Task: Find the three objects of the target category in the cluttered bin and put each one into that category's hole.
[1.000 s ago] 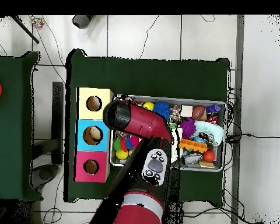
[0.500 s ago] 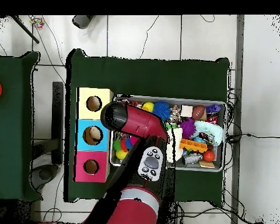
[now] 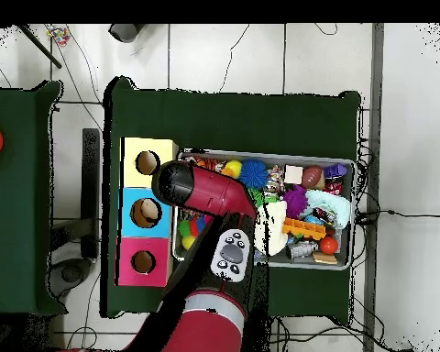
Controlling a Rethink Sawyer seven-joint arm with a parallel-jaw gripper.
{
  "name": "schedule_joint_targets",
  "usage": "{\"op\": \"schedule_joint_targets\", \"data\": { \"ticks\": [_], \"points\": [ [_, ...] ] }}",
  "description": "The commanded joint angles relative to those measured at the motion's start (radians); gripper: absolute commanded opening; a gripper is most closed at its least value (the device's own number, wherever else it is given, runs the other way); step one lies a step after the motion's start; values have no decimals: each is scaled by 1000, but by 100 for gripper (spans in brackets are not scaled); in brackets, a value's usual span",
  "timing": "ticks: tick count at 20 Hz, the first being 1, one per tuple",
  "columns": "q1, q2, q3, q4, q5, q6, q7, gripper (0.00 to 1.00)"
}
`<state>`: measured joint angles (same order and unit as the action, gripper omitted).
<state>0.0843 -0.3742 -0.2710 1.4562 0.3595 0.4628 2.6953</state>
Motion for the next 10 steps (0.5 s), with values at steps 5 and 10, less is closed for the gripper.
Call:
{"op": "schedule_joint_targets", "data": {
  "ticks": [5, 10],
  "points": [
    [-2, -11, 127, 92, -8, -67, 72, 0],
    [-7, -8, 131, 91, -14, -75, 62, 0]
  ]
}}
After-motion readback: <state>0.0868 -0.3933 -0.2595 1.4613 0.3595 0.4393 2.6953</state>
